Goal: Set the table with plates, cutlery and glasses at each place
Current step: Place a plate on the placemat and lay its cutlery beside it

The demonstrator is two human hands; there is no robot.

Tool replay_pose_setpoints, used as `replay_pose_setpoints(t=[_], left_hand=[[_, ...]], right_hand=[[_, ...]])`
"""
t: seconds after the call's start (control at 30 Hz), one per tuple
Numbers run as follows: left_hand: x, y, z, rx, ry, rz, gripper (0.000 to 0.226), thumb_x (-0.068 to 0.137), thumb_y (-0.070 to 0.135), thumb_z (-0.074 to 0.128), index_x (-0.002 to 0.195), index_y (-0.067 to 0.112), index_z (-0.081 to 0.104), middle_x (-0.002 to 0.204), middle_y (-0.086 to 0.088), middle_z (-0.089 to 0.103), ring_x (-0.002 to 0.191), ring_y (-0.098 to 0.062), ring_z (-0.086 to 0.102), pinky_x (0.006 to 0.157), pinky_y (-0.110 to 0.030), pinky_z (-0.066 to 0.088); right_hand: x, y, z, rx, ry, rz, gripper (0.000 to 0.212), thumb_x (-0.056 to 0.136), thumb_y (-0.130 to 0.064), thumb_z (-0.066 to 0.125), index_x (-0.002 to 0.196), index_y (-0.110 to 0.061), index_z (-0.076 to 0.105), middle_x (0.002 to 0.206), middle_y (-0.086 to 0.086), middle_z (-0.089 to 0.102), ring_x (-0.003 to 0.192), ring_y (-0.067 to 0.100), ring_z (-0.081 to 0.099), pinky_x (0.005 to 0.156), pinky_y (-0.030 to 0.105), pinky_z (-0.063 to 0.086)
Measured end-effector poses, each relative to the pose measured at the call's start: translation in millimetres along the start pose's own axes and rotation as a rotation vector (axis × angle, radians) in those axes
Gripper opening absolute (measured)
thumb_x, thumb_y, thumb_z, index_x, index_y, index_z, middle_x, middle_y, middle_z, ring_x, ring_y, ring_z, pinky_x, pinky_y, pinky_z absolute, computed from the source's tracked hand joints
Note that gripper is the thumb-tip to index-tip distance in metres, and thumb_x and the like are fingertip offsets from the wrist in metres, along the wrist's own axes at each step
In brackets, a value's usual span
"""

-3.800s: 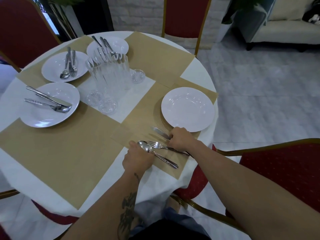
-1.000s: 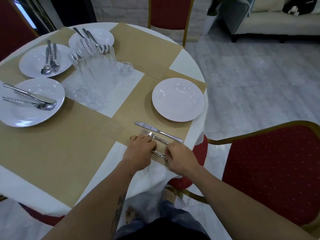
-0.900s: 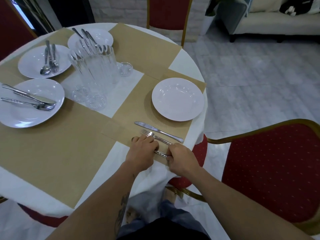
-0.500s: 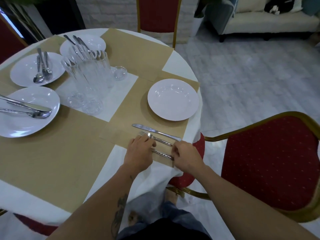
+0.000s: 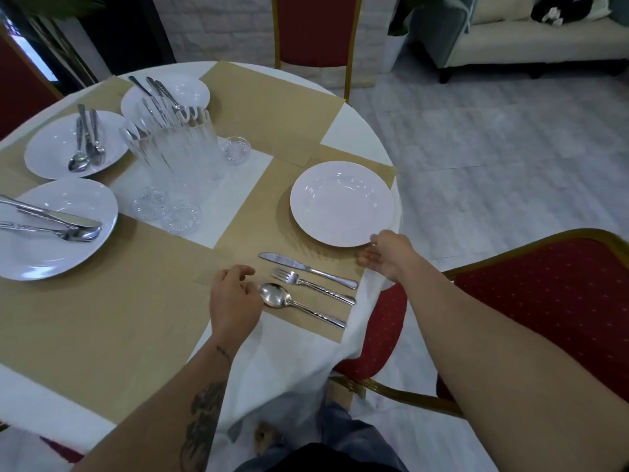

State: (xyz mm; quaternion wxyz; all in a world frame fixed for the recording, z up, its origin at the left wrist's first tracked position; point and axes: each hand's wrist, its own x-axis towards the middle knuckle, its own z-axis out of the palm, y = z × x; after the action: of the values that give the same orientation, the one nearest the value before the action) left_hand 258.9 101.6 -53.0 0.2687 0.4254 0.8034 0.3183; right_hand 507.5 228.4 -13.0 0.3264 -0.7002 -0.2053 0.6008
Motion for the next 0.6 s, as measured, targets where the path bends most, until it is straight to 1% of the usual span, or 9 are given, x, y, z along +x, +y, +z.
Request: replay_pose_setpoints(t=[0.07, 0.1, 0.13, 0.2, 0.27, 0.3, 0.4, 0.5, 0.6], left_hand=[[0.5, 0.7, 2.1, 0.011, -0.018, -0.021, 0.028, 0.087, 0.004, 0.053, 0.107, 0.02, 0.064, 0.109, 0.002, 0.051, 0.089, -0.015, 0.056, 0.082, -0.027, 0.041], [0.4, 0.5, 2.9, 0.019, -0.024, -0.023, 0.028, 0.087, 0.004, 0.053, 0.106, 0.02, 0.064, 0.109, 0.002, 0.051, 0.088, -0.015, 0.055, 0.081, -0.027, 0.04], [1.6, 1.0, 4.9, 0.022, -0.027, -0.023, 0.027, 0.087, 0.003, 0.052, 0.106, 0.019, 0.065, 0.109, 0.002, 0.051, 0.088, -0.015, 0.055, 0.081, -0.027, 0.039], [2.7, 2.3, 7.3, 0.022, -0.028, -0.019, 0.025, 0.089, 0.004, 0.053, 0.105, 0.018, 0.066, 0.109, 0.001, 0.052, 0.089, -0.015, 0.055, 0.081, -0.026, 0.039], [4.7, 5.0, 9.2, 0.023, -0.034, -0.024, 0.024, 0.09, 0.004, 0.053, 0.106, 0.018, 0.066, 0.108, 0.001, 0.051, 0.091, -0.015, 0.054, 0.082, -0.026, 0.038], [6.0, 6.7, 10.4, 0.025, -0.035, -0.026, 0.024, 0.091, 0.004, 0.053, 0.106, 0.018, 0.065, 0.108, 0.001, 0.051, 0.091, -0.015, 0.053, 0.082, -0.025, 0.038], [7.9, 8.8, 12.2, 0.017, -0.035, -0.031, 0.023, 0.091, 0.004, 0.054, 0.106, 0.018, 0.065, 0.109, 0.001, 0.051, 0.09, -0.015, 0.054, 0.082, -0.026, 0.039], [10.4, 9.4, 13.6, 0.02, -0.039, -0.043, 0.026, 0.088, 0.002, 0.054, 0.106, 0.018, 0.066, 0.108, 0.0, 0.052, 0.088, -0.015, 0.056, 0.081, -0.026, 0.041], [11.6, 9.4, 13.2, 0.043, -0.05, -0.039, 0.032, 0.082, -0.002, 0.054, 0.104, 0.017, 0.066, 0.106, -0.002, 0.052, 0.087, -0.017, 0.055, 0.082, -0.027, 0.04]], right_hand=[[6.6, -4.3, 3.8, 0.022, -0.016, 0.023, 0.012, 0.094, -0.001, 0.049, 0.105, -0.003, 0.055, 0.096, 0.019, 0.065, 0.081, 0.03, 0.067, 0.07, 0.038, 0.062], [9.2, -4.9, 5.8, 0.03, -0.015, 0.029, 0.015, 0.094, -0.001, 0.049, 0.107, -0.004, 0.054, 0.099, 0.018, 0.066, 0.082, 0.029, 0.068, 0.068, 0.036, 0.061], [11.5, -5.6, 7.0, 0.039, -0.01, 0.03, 0.016, 0.094, 0.0, 0.048, 0.108, -0.005, 0.054, 0.098, 0.017, 0.066, 0.079, 0.028, 0.068, 0.066, 0.035, 0.061], [14.6, -4.5, 9.5, 0.053, 0.013, 0.023, 0.016, 0.093, 0.005, 0.046, 0.102, -0.003, 0.057, 0.089, 0.016, 0.065, 0.07, 0.025, 0.065, 0.064, 0.033, 0.06], [16.9, -2.7, 10.7, 0.075, 0.037, 0.016, 0.018, 0.091, 0.009, 0.044, 0.09, -0.003, 0.058, 0.085, 0.016, 0.064, 0.068, 0.025, 0.063, 0.062, 0.033, 0.06], [17.8, -1.7, 10.8, 0.082, 0.051, 0.015, 0.02, 0.09, 0.01, 0.044, 0.088, -0.004, 0.058, 0.085, 0.016, 0.064, 0.069, 0.026, 0.063, 0.061, 0.032, 0.06], [19.0, 2.7, 11.2, 0.11, 0.056, 0.007, 0.024, 0.088, 0.012, 0.043, 0.088, -0.006, 0.059, 0.091, 0.018, 0.067, 0.071, 0.026, 0.064, 0.057, 0.032, 0.061], [16.7, 5.9, 11.3, 0.124, 0.048, -0.002, 0.027, 0.086, 0.012, 0.042, 0.099, -0.002, 0.062, 0.096, 0.021, 0.068, 0.069, 0.027, 0.066, 0.054, 0.03, 0.06], [14.0, 8.1, 11.8, 0.147, 0.045, -0.015, 0.033, 0.085, 0.012, 0.043, 0.108, 0.0, 0.062, 0.098, 0.02, 0.069, 0.065, 0.025, 0.066, 0.05, 0.029, 0.058]])
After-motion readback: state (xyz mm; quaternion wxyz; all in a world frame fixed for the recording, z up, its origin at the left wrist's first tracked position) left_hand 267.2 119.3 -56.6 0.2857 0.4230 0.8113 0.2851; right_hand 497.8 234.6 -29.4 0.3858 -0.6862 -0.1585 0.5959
